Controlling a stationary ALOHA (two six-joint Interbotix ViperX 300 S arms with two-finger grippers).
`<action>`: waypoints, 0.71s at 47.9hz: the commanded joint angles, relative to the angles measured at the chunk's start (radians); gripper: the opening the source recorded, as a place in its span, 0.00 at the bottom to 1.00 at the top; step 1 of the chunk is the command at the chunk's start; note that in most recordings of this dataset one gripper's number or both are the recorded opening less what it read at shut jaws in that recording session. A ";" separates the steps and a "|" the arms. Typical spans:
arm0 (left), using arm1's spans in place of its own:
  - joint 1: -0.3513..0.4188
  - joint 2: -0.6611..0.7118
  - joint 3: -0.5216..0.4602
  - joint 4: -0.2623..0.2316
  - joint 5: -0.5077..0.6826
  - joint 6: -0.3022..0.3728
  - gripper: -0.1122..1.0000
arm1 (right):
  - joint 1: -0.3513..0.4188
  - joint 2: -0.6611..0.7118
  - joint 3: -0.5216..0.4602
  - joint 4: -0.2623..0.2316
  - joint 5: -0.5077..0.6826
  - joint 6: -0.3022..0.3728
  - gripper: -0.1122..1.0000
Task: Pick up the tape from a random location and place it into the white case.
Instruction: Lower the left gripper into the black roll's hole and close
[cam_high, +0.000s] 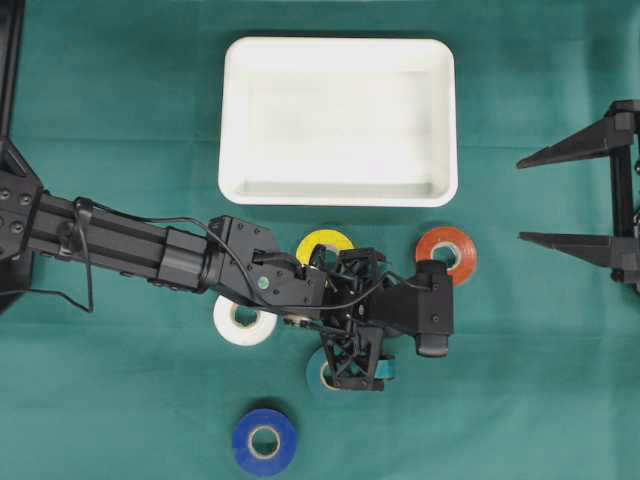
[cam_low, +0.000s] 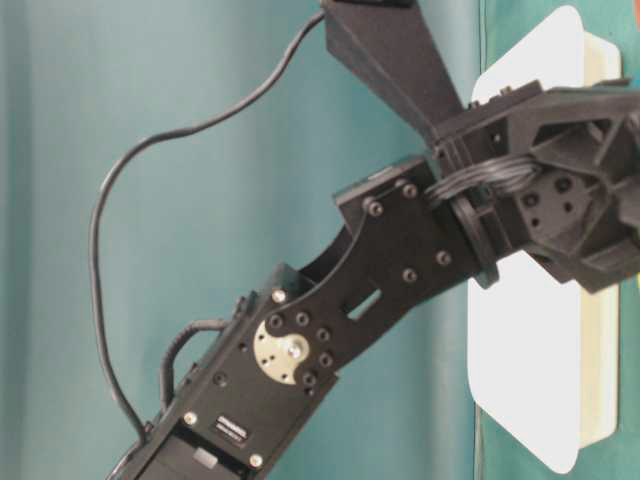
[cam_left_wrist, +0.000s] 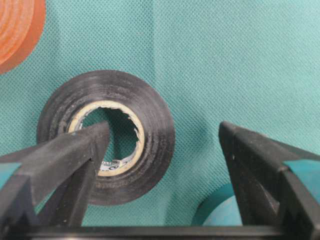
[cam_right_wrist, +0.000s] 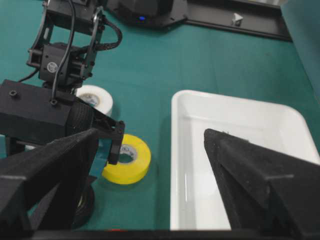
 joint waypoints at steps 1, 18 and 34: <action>-0.005 -0.020 -0.009 0.000 0.006 -0.003 0.86 | 0.000 0.005 -0.025 -0.002 -0.005 0.002 0.92; -0.006 -0.018 -0.012 0.000 0.044 -0.003 0.26 | 0.000 0.005 -0.025 -0.002 -0.002 0.002 0.92; -0.006 -0.021 -0.017 0.000 0.046 -0.002 0.26 | 0.000 0.005 -0.025 -0.002 -0.002 0.002 0.92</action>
